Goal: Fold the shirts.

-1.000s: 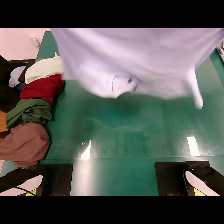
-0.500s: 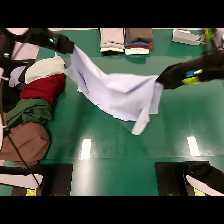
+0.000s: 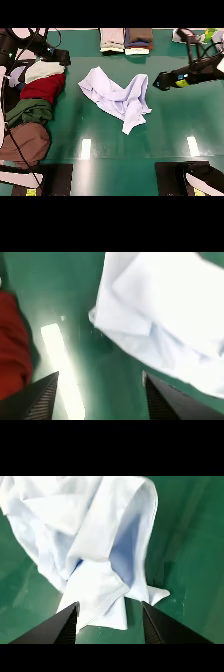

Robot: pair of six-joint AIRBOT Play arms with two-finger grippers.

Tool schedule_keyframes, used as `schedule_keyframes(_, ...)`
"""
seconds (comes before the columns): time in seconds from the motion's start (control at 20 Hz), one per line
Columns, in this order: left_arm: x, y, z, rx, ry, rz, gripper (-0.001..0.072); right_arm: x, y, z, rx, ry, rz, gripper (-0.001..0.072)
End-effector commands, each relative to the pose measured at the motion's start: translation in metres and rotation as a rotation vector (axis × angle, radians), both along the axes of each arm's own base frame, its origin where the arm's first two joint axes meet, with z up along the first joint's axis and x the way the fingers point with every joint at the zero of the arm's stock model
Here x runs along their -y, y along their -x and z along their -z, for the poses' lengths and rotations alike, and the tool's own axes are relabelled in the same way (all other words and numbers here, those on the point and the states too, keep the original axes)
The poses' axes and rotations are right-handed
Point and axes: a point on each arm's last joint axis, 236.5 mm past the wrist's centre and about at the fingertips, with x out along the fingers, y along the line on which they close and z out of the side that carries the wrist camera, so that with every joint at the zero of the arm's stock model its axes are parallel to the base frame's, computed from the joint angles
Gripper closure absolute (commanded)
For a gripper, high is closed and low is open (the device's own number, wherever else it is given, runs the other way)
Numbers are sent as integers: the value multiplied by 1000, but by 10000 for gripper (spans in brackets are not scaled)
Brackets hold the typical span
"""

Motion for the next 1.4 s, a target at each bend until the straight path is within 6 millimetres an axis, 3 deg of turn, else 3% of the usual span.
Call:
schedule_keyframes(0.0, 18, 33, 39, -174, 61, -33, 89, 31, -4, -12, 36, -9, 87, 211)
schedule_keyframes(0.1, 45, 55, 81, -262, 50, -5, 89, 37, -5, -15, 41, -15, 107, 200)
schedule_keyframes(0.25, 104, 95, 131, -342, 72, 55, 88, 38, -3, -13, 28, -12, 107, 200)
schedule_keyframes(0.4, 161, 129, 151, -387, 172, 116, 87, 38, -4, -13, 30, -12, 108, 200)
schedule_keyframes(0.55, 181, 150, 163, -425, 186, 95, 87, 38, -5, -14, 37, -14, 109, 201)
schedule_keyframes(0.95, 226, 160, 196, -463, 246, 42, 87, 37, -6, -15, 44, -18, 110, 201)
schedule_keyframes(1.05, 240, 150, 195, -441, 317, 12, 88, 35, -5, -15, 43, -19, 104, 201)
schedule_keyframes(1.2, 243, 137, 192, -387, 338, 1, 93, 24, -2, -15, 44, -20, 74, 202)
schedule_keyframes(1.25, 241, 134, 192, -378, 331, 2, 231, 22, -2, -15, 44, -19, 66, 202)
schedule_keyframes(1.3, 237, 131, 193, -369, 322, 0, 499, 21, -1, -15, 43, -18, 63, 202)
schedule_keyframes(1.35, 232, 126, 192, -362, 320, 1, 675, 21, 0, -15, 40, -16, 63, 202)
